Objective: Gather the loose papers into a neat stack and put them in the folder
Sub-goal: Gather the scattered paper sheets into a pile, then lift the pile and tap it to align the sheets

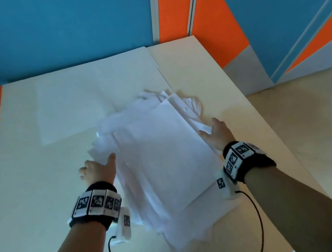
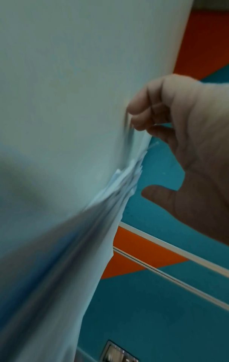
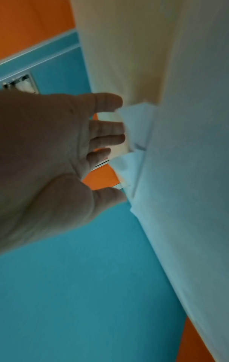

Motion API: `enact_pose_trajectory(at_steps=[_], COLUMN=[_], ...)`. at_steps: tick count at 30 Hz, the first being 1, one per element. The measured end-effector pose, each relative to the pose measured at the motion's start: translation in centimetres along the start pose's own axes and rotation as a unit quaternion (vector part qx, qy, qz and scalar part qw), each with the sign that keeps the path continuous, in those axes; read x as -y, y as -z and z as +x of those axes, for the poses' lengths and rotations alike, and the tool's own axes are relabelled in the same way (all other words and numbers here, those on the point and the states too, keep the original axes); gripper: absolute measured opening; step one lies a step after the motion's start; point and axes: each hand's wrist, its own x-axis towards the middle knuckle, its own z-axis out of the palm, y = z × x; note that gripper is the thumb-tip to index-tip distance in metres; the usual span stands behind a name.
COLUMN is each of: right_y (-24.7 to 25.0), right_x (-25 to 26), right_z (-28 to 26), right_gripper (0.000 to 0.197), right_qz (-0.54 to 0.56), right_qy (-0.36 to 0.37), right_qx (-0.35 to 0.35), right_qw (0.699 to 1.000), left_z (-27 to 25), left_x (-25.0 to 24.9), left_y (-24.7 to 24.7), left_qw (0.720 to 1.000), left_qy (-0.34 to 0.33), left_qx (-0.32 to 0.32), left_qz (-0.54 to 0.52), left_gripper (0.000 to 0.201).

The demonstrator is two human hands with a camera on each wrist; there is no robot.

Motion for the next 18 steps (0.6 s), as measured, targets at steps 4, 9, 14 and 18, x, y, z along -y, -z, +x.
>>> enact_pose_trajectory(at_steps=[4, 9, 14, 18], right_y=[-2.1, -1.4, -0.8, -1.7], right_x=[1.4, 0.6, 1.2, 1.4], right_z=[0.9, 2.1, 2.4, 3.1], right_gripper=[0.081, 0.070, 0.081, 0.082], right_qz=[0.017, 0.109, 0.166, 0.190], right_qy=[-0.006, -0.056, -0.101, -0.093], right_qx=[0.013, -0.015, 0.051, 0.095], right_qw=[1.000, 0.992, 0.980, 0.973], left_z=[-1.6, -0.4, -0.1, 0.1], left_x=[-0.8, -0.1, -0.6, -0.7], left_y=[-2.3, -1.4, -1.4, -1.5], left_qw=[0.995, 0.993, 0.972, 0.959], left_qy=[-0.016, 0.020, 0.090, 0.120], left_qx=[0.062, 0.022, 0.080, 0.126], left_qz=[-0.079, -0.110, -0.204, -0.226], left_gripper=[0.067, 0.067, 0.059, 0.058])
